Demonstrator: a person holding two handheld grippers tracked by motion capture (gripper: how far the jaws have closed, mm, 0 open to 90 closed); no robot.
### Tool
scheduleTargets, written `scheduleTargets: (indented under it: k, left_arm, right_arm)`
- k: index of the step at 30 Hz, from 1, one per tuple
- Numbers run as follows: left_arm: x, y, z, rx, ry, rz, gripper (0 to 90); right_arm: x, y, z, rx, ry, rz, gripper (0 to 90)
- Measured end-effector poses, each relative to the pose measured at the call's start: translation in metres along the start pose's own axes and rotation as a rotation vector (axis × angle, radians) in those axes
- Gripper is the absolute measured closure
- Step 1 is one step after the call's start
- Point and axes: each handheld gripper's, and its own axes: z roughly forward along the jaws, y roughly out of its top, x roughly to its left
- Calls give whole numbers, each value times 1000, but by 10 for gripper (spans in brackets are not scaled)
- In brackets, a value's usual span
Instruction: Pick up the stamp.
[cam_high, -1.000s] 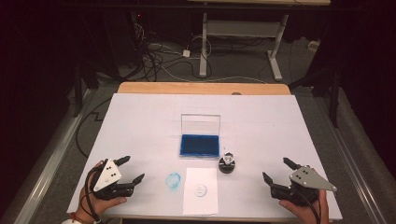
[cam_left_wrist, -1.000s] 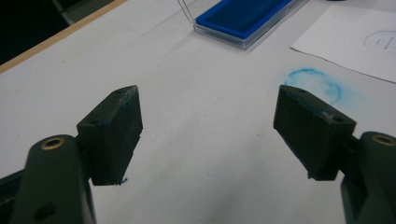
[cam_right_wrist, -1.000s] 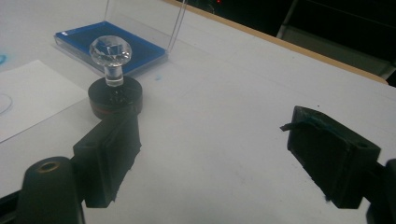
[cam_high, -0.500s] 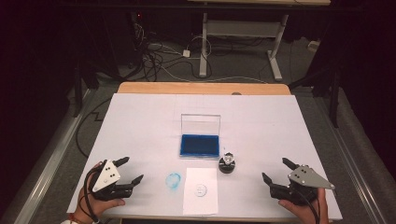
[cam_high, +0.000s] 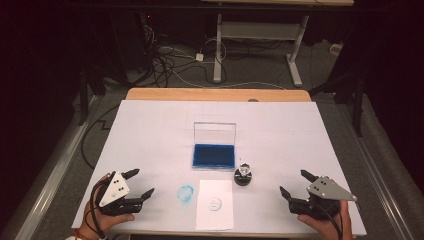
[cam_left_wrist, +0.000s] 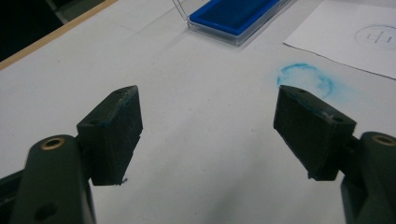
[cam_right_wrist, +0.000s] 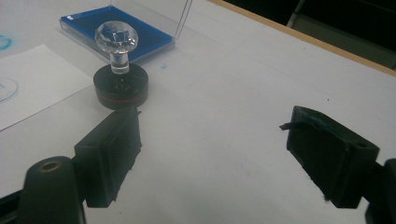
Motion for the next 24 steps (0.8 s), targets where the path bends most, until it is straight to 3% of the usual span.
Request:
scheduleTargets:
  k: [11, 15, 24]
  left_arm:
    - [-1, 0, 1, 5, -6, 2, 228]
    - [-1, 0, 2, 8, -9, 2, 228]
    - [-1, 0, 2, 9, -16, 1, 228]
  right_arm:
    - [-2, 8, 1, 26, 59, 0, 179]
    - [-2, 16, 2, 38, 102, -4, 180]
    - [1, 41, 5, 53, 149, -49, 208]
